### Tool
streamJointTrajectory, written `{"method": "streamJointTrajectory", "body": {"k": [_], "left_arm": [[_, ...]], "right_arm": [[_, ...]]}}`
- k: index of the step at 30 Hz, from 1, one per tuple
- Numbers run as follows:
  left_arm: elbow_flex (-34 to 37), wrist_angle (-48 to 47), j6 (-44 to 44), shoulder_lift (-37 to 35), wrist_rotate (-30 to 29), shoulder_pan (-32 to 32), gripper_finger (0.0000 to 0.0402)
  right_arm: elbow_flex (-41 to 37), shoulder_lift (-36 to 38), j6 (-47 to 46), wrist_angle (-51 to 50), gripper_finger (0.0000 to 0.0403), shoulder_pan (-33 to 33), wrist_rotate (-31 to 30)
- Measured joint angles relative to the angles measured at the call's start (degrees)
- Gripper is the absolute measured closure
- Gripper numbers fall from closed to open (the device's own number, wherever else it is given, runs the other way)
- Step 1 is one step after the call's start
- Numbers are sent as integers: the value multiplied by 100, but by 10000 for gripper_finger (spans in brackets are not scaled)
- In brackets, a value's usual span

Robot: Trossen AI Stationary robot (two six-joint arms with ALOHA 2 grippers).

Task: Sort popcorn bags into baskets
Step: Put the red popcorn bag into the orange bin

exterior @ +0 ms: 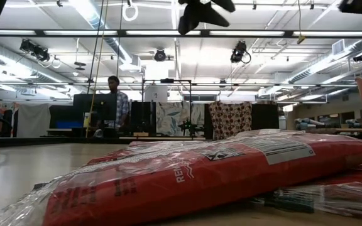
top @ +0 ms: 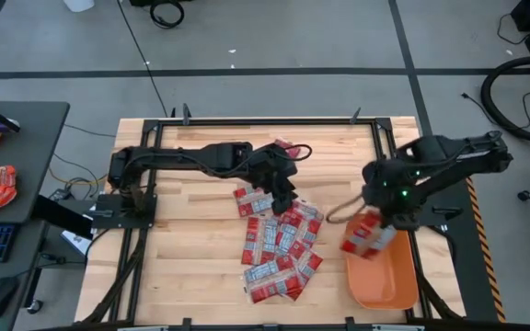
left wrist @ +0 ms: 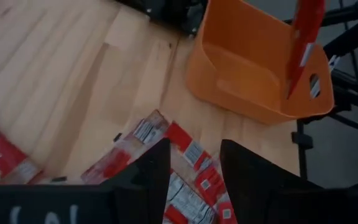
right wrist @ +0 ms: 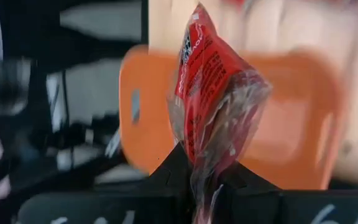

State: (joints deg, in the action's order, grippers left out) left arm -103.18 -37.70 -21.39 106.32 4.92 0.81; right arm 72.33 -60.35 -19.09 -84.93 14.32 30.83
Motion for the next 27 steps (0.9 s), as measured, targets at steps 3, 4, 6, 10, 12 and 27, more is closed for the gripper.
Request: {"method": "streamJointTrajectory", "body": {"k": [3,4,6,10,12,27], "left_arm": [[-2,-429,-9,-43,-112,6,256],[0,-620,-22,-42,-147,6,256],[2,-962,-28,-32,-195,-15,256],[2,-1387,-17,-32,-299,-69,256],[2,-1439,-11,-30,-327,-73,256],[41,-1357,274,-30,-343,-102,256]], "right_arm": [[-269,25,-87,14,369,349,249],[-375,33,-137,28,369,465,259],[-599,36,-241,79,369,672,251],[-1118,36,-471,470,368,979,319],[-1377,34,-611,840,364,1097,443],[-2256,38,-1080,1802,266,1306,595]]}}
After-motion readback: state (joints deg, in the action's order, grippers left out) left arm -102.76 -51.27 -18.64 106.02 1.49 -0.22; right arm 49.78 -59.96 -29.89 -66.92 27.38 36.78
